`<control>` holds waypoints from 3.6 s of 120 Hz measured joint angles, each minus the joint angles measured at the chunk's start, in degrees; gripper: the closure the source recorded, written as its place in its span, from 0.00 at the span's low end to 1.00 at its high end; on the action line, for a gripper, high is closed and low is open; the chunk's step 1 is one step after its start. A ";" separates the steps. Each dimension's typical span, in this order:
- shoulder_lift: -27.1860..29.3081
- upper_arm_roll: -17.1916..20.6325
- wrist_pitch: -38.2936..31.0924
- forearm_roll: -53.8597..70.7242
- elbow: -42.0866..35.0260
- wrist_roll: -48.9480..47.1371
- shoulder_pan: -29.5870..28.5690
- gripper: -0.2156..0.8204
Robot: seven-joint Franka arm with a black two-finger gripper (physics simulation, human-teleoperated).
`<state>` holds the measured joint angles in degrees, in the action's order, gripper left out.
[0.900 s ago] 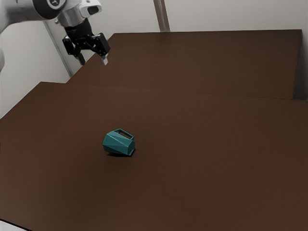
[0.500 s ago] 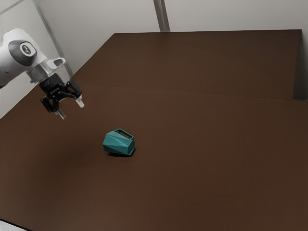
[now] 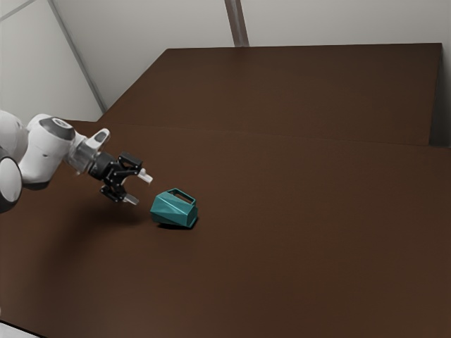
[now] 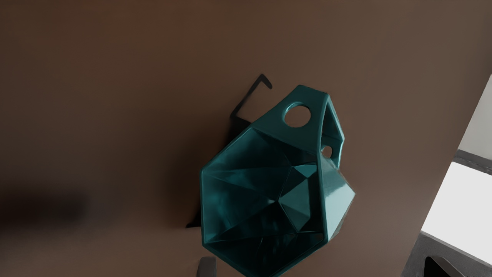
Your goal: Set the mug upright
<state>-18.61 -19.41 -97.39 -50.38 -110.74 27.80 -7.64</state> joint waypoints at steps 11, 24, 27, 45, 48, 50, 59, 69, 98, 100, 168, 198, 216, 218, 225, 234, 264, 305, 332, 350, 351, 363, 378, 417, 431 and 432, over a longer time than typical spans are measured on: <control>0.19 -0.01 0.56 -5.17 -1.40 4.34 0.08 0.23; 0.11 -0.01 1.29 -8.96 -4.11 8.67 0.31 0.23; 0.05 -0.01 1.39 -9.45 -4.71 9.57 0.36 0.23; -0.15 -0.01 1.55 -11.01 -5.71 14.21 1.09 0.23; -0.21 -0.01 1.54 -11.13 -5.77 14.86 1.32 0.23; -0.25 0.01 1.53 -11.21 -5.87 15.28 1.49 0.23; -0.35 0.09 1.41 -11.59 -6.22 17.01 2.48 0.23; -0.35 0.31 1.18 -12.26 -7.47 18.69 3.54 0.23; -0.10 0.43 0.37 -13.51 -8.09 22.45 3.96 0.50; -0.08 0.43 0.33 -13.55 -8.09 22.65 3.96 0.54; 0.07 0.43 -0.40 -13.61 -7.94 25.85 4.80 0.95; 4.31 0.38 -0.43 -12.38 -4.85 25.09 5.89 0.96; 6.19 0.78 -3.76 0.66 3.47 23.33 7.59 0.96; 6.26 0.85 -4.58 2.91 4.29 23.12 7.94 0.96; 6.25 0.98 -7.43 10.07 5.75 22.44 8.86 0.96; 6.15 1.13 -11.81 18.79 6.18 21.54 9.84 0.96; 4.78 2.46 -26.73 37.82 4.73 17.52 11.38 0.96; 3.64 2.29 -27.77 42.71 1.26 12.26 10.67 0.97; 2.71 2.28 -23.88 43.11 1.42 9.10 10.74 0.97; 2.46 2.28 -23.09 43.00 1.20 7.65 10.88 0.76; 2.45 2.28 -23.06 42.99 1.19 7.58 10.89 0.74; 2.43 2.34 -22.83 42.90 1.17 6.82 10.92 0.55; 2.82 2.29 -22.64 42.85 1.39 6.05 10.92 0.41; 9.84 2.56 -15.87 46.18 13.47 4.74 11.95 0.26; 14.08 5.35 -8.70 48.93 19.76 2.74 13.72 0.25; 14.22 5.59 -7.96 49.11 20.52 2.51 13.85 0.25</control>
<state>-4.39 -13.82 -105.35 -1.27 -90.22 30.31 6.22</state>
